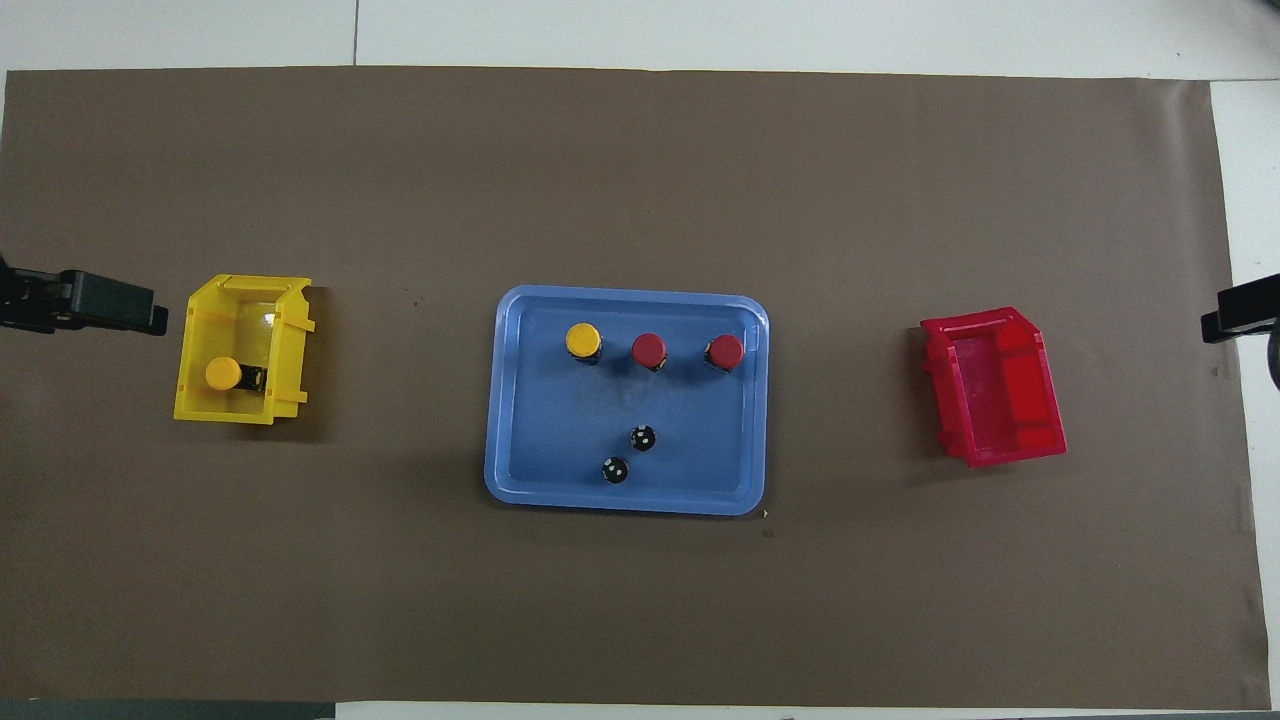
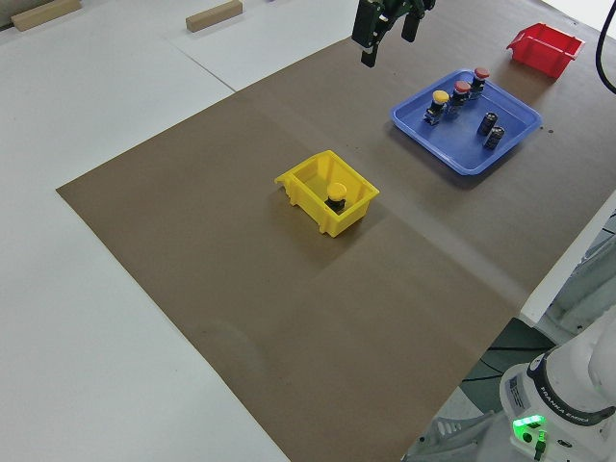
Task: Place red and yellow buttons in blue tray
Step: 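Release the yellow button in the tray and withdraw both grippers, then reach the left gripper into the yellow holder and grasp the last yellow button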
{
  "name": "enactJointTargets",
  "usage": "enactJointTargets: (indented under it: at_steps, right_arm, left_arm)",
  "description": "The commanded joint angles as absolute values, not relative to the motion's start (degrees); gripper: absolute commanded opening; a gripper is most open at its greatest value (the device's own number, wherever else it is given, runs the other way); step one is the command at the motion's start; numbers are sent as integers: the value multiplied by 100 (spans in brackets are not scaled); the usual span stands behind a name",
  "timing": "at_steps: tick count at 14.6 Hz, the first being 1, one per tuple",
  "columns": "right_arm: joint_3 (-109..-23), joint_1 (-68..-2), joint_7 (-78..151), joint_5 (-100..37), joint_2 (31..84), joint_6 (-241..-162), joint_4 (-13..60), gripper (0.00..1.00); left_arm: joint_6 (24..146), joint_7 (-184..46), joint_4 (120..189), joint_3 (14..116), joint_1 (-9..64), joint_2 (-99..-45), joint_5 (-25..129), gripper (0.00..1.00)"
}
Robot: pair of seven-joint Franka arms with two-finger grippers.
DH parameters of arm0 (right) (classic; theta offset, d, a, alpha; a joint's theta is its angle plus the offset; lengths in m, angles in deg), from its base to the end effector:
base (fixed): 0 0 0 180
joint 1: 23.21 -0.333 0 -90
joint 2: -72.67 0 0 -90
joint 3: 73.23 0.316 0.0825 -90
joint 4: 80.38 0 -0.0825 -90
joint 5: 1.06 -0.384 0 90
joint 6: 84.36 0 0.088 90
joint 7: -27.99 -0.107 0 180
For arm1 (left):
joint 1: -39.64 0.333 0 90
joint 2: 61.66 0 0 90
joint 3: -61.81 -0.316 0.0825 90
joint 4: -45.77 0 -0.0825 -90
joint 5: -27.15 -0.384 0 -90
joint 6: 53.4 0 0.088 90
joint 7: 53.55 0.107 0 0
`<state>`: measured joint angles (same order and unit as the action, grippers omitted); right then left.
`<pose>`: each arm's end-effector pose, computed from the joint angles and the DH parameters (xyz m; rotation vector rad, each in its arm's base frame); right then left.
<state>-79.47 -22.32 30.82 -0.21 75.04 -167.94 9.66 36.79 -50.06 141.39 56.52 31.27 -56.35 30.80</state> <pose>0.5254 -0.0688 0.6371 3.1332 -0.1190 -0.1133 0.5242 -0.0327 0.6286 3.0643 -0.1761 -0.0034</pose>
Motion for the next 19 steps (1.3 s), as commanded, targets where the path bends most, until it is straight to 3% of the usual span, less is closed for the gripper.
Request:
enactJointTargets:
  at_steps: [1,7,10,15,19]
  right_arm:
    - [-8062,-2277,3177,43,7504,-16697,936,100]
    - [-8009,-2312,3186,-18,7504,-16680,980,100]
    - [-7991,-2312,3186,-27,7504,-16680,989,100]
    - [-7991,-2312,3186,-36,7504,-16680,980,100]
    - [-7991,-2312,3186,-36,7504,-16680,980,100]
  left_arm:
    - [3572,-4942,14078,5733,3287,-5612,2996,100]
    - [3677,-4968,14149,5742,3384,-5594,2759,100]
    - [4605,-4950,14656,5768,3349,-5717,2433,100]
    - [5872,-4959,14869,5768,3410,-6822,2573,100]
    - [6691,-4994,15334,5768,3515,-7238,2662,84]
